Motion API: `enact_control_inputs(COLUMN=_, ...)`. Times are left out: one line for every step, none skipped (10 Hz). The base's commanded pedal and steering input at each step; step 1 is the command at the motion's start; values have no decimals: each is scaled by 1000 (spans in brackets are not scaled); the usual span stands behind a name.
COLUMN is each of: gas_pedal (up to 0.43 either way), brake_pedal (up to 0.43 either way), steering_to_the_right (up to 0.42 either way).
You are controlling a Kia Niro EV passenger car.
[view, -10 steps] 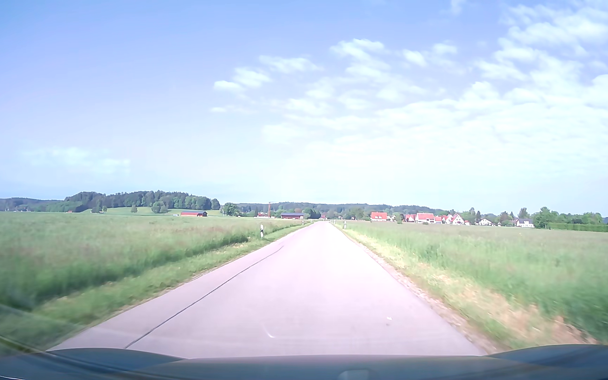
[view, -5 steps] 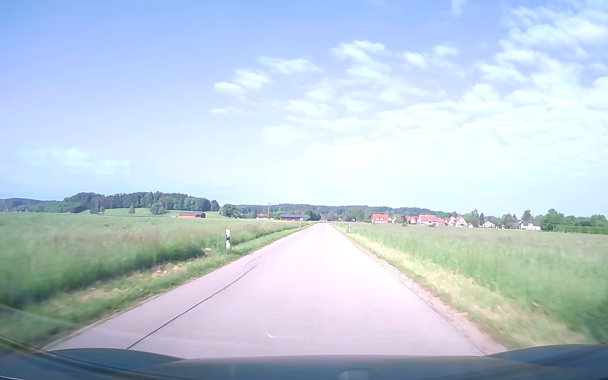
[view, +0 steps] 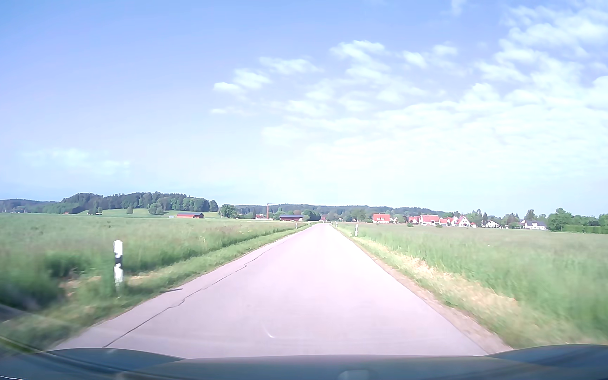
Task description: Follow the waypoints while adhering to traffic rules and regulations
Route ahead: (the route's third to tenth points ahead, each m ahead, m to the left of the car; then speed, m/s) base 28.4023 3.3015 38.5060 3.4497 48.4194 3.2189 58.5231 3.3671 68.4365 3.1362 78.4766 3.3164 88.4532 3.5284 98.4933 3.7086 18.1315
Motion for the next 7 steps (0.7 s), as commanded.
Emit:
enact_control_inputs(gas_pedal=150, brake_pedal=0, steering_to_the_right=2)
enact_control_inputs(gas_pedal=150, brake_pedal=0, steering_to_the_right=1)
enact_control_inputs(gas_pedal=150, brake_pedal=0, steering_to_the_right=1)
enact_control_inputs(gas_pedal=150, brake_pedal=0, steering_to_the_right=1)
enact_control_inputs(gas_pedal=150, brake_pedal=0, steering_to_the_right=1)
enact_control_inputs(gas_pedal=150, brake_pedal=0, steering_to_the_right=1)
enact_control_inputs(gas_pedal=150, brake_pedal=0, steering_to_the_right=1)
